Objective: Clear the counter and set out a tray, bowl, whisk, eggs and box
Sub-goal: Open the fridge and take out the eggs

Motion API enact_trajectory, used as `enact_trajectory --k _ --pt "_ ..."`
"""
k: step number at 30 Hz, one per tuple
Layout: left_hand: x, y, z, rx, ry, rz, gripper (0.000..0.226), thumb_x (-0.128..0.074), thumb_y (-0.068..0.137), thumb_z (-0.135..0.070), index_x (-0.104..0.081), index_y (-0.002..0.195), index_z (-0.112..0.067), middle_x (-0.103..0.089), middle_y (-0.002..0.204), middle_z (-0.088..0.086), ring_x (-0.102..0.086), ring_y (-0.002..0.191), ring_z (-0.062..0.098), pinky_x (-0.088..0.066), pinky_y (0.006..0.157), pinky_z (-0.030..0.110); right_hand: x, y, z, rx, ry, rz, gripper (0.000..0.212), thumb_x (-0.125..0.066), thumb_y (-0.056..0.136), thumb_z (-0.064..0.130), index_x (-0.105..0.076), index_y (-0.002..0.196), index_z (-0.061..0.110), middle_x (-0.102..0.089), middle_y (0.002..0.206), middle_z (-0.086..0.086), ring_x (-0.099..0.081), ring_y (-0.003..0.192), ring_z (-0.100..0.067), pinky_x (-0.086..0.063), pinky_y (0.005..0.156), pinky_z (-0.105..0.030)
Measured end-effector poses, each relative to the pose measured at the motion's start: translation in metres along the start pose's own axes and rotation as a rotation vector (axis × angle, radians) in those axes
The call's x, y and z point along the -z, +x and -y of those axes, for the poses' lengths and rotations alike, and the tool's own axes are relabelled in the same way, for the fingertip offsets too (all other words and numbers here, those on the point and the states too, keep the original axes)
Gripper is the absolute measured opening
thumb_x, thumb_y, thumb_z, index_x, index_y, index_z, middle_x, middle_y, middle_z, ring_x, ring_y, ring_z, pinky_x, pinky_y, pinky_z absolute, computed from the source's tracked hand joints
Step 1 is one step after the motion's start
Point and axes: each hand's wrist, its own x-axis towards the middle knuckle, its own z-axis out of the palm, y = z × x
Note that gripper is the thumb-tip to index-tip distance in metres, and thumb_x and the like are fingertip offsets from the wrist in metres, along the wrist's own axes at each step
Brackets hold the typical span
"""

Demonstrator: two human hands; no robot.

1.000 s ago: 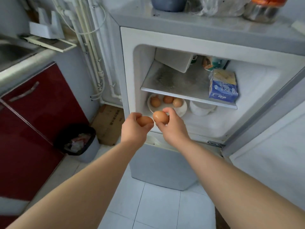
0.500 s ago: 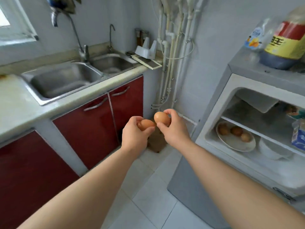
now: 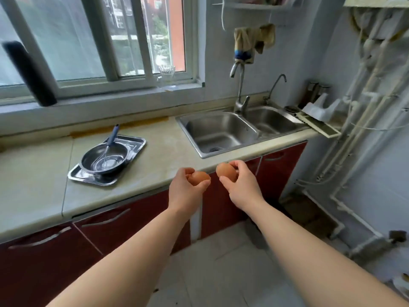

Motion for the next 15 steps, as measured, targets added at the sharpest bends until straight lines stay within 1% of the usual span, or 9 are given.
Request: enact_trajectory --k 3,5,6,8,10,15 --pt "0.057 0.032 0.023 0.037 0.021 -0.074 0.061 -0.079 0.075 -0.030 -0.052 0.127 -0.013 -0.062 0.115 0.004 -0.060 0.106 0.019 -0.047 0.098 0.033 -0.053 0.015 0.040 0.031 0.017 0.070 0.042 -0.064 0.084 0.032 -0.048 0.122 0.024 -0.065 0.113 -0.002 -0.062 0.104 -0.025 -0.045 0.098 -0.047" --pt "0.082 0.047 0.035 0.065 0.027 -0.102 0.063 -0.079 0.074 -0.031 -0.052 0.128 -0.013 -0.062 0.119 0.006 -0.059 0.111 0.023 -0.046 0.100 0.039 -0.078 0.023 0.058 0.043 0.030 0.105 0.043 -0.064 0.084 0.032 -0.047 0.122 0.025 -0.065 0.113 -0.002 -0.062 0.104 -0.026 -0.044 0.099 -0.047" --pt "0.097 0.056 0.042 0.081 0.033 -0.122 0.063 -0.079 0.075 -0.030 -0.052 0.129 -0.012 -0.062 0.120 0.006 -0.059 0.112 0.023 -0.046 0.101 0.038 -0.093 0.028 0.068 0.049 0.033 0.127 0.043 -0.064 0.084 0.032 -0.046 0.123 0.025 -0.064 0.113 -0.002 -0.062 0.103 -0.026 -0.045 0.099 -0.047" --pt "0.118 0.072 0.050 0.103 0.056 -0.155 0.061 -0.078 0.076 -0.029 -0.054 0.129 -0.010 -0.062 0.119 0.007 -0.059 0.111 0.023 -0.045 0.100 0.035 -0.116 0.039 0.083 0.061 0.032 0.162 0.042 -0.063 0.085 0.031 -0.047 0.123 0.025 -0.064 0.114 -0.002 -0.061 0.102 -0.024 -0.047 0.096 -0.044" --pt "0.133 0.089 0.058 0.123 0.061 -0.178 0.060 -0.078 0.076 -0.029 -0.055 0.128 -0.010 -0.063 0.119 0.008 -0.059 0.110 0.022 -0.046 0.099 0.034 -0.135 0.051 0.095 0.075 0.027 0.192 0.042 -0.063 0.085 0.030 -0.047 0.123 0.025 -0.063 0.115 -0.002 -0.061 0.101 -0.024 -0.049 0.093 -0.040" --pt "0.151 0.131 0.072 0.176 0.034 -0.229 0.052 -0.079 0.075 -0.025 -0.058 0.121 -0.011 -0.065 0.112 0.006 -0.060 0.103 0.022 -0.048 0.094 0.034 -0.166 0.095 0.111 0.092 -0.016 0.238 0.043 -0.063 0.085 0.029 -0.046 0.125 0.022 -0.063 0.117 -0.004 -0.060 0.105 -0.027 -0.046 0.097 -0.044"
